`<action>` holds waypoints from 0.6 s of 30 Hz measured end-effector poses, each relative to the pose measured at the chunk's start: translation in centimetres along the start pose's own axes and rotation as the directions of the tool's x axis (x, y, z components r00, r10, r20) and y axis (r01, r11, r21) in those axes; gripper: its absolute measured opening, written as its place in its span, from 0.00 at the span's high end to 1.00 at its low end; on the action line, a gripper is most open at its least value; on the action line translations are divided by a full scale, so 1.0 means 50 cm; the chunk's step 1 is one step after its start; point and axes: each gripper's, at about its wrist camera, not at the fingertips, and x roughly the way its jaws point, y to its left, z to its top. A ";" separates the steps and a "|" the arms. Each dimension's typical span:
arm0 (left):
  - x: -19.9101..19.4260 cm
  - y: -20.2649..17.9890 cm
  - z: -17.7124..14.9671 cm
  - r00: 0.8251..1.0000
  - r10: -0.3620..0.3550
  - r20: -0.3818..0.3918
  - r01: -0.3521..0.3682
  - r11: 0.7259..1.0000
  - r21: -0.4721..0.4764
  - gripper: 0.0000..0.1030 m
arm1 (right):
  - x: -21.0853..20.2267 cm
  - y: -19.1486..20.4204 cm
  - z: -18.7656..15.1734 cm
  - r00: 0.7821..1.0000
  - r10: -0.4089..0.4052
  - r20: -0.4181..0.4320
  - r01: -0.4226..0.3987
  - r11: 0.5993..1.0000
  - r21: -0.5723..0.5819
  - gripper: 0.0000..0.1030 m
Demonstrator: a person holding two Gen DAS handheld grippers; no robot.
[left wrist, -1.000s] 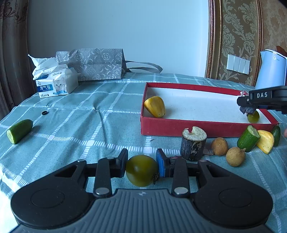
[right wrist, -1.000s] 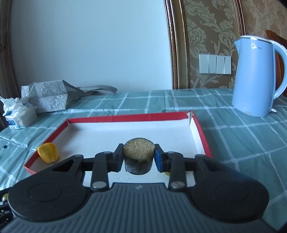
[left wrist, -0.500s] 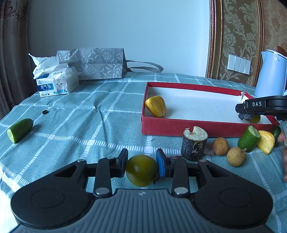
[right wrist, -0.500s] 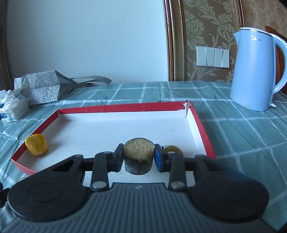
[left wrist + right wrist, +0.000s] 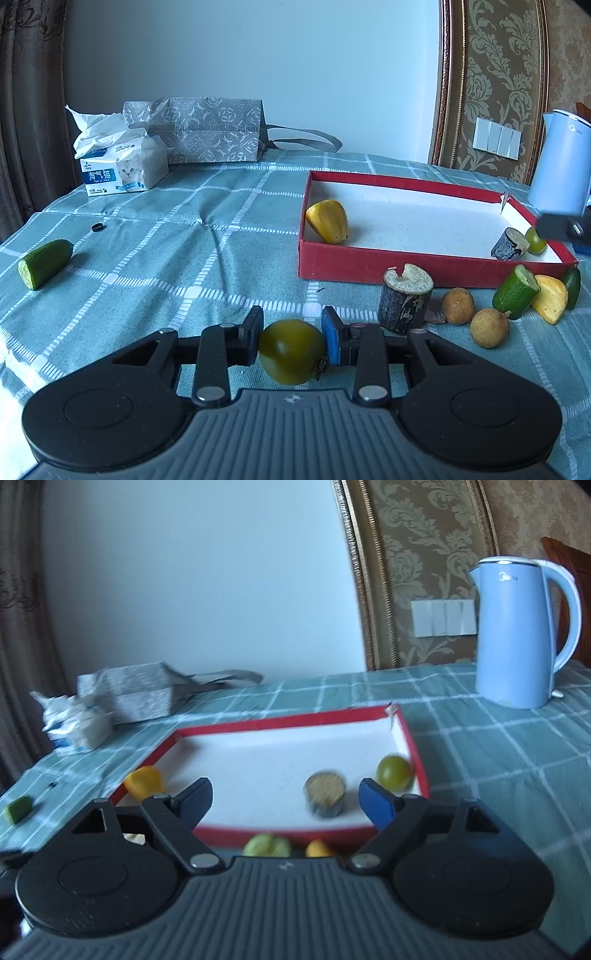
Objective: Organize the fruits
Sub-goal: 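Lower the dark green tomato into the red tray and open the left tool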
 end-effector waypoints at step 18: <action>0.015 -0.091 0.137 0.994 -0.069 0.079 0.057 0.987 0.148 0.67 | -0.043 0.051 -0.091 0.991 0.115 -0.071 -0.122 0.988 -0.094 0.17</action>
